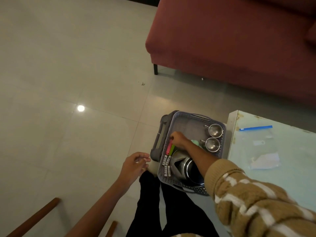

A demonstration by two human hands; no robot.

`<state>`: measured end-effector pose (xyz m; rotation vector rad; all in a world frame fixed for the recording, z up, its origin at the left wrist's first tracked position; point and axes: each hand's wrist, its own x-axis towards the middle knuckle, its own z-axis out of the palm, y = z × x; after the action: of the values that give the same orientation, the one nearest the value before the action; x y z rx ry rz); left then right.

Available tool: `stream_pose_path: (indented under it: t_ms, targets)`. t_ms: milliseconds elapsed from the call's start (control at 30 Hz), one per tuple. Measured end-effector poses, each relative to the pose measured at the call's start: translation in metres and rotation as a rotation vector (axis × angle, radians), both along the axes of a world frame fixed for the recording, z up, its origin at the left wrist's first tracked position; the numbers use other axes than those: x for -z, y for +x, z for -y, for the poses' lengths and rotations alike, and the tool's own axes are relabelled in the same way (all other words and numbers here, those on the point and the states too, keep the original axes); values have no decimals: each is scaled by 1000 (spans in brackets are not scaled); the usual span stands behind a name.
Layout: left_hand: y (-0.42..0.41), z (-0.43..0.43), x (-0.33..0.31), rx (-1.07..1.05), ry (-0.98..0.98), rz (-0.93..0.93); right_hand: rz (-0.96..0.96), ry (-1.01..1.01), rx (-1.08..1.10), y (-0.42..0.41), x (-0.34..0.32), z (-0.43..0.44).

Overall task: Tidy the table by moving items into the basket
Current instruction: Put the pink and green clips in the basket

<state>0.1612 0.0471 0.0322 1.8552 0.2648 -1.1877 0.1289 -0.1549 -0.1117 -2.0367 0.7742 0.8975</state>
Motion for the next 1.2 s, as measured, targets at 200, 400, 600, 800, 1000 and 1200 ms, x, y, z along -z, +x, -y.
stream_pose_path:
  t_ms: [200, 400, 600, 800, 1000, 1200]
  targets:
    - [-2, 6, -5, 61, 23, 43, 27, 52, 98, -9, -8, 14]
    - [-5, 17, -14, 146, -1, 76, 217, 105, 395, -13, -62, 19]
    - [-21, 33, -31, 149, -18, 107, 443, 382, 726, -46, -142, -5]
    - [-52, 35, -53, 234, -45, 157, 518, 469, 850, -105, -175, -27]
    - [-104, 28, -69, 292, -105, 228, 545, 382, 893, -161, -191, -38]
    - [-175, -2, -65, 321, -186, 217, 568, 370, 906, -254, -210, -70]
